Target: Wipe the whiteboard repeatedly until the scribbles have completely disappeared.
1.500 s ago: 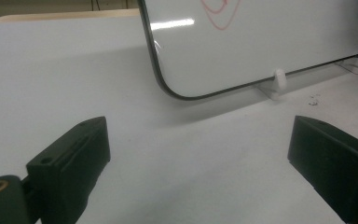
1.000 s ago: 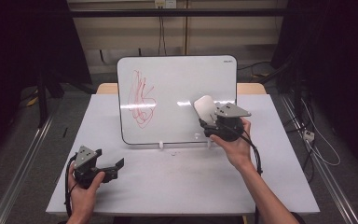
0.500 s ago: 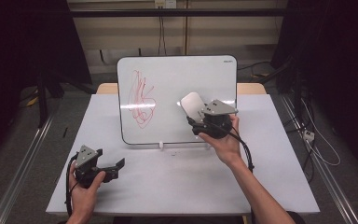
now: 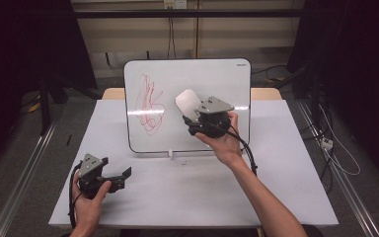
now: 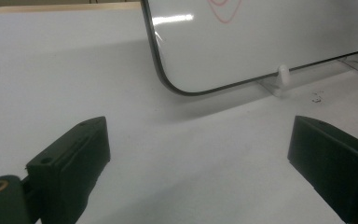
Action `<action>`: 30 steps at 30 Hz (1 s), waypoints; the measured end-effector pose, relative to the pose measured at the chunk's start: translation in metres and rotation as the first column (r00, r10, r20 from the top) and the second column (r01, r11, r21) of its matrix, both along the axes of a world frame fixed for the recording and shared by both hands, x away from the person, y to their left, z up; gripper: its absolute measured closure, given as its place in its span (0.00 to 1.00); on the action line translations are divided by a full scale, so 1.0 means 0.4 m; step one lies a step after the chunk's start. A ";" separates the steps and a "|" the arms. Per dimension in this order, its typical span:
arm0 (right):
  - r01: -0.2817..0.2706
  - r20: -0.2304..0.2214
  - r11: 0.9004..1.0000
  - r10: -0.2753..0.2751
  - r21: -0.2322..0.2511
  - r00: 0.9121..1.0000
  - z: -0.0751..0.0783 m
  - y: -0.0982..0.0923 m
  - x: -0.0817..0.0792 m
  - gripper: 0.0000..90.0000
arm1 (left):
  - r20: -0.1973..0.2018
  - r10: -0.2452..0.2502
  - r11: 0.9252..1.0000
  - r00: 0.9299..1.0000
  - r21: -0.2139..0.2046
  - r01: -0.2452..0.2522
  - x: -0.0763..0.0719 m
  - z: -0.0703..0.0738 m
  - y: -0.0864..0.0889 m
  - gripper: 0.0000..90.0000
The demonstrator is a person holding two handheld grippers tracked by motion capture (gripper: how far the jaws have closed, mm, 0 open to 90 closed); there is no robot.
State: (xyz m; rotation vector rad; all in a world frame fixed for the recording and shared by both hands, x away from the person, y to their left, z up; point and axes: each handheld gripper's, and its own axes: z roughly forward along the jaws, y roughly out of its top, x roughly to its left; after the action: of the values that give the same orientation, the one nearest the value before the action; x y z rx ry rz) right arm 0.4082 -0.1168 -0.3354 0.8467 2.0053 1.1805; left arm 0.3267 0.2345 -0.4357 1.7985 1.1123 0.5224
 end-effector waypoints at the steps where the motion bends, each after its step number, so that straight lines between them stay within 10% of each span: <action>1: -0.005 0.004 1.000 0.005 -0.002 1.000 0.004 0.007 0.002 0.35 | 0.002 0.001 1.000 1.000 -0.007 -0.001 -0.001 0.001 -0.002 0.06; 30: -0.037 0.034 0.999 0.038 -0.039 0.999 0.082 0.153 0.121 0.35 | -0.005 -0.021 1.000 1.000 -0.006 0.021 -0.002 0.000 -0.009 0.06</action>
State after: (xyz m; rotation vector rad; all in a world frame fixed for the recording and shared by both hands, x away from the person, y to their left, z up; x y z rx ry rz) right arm 0.4565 -0.0558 -0.3026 0.7679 2.0170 1.1661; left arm 0.3260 0.2311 -0.4357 1.8051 1.0959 0.5021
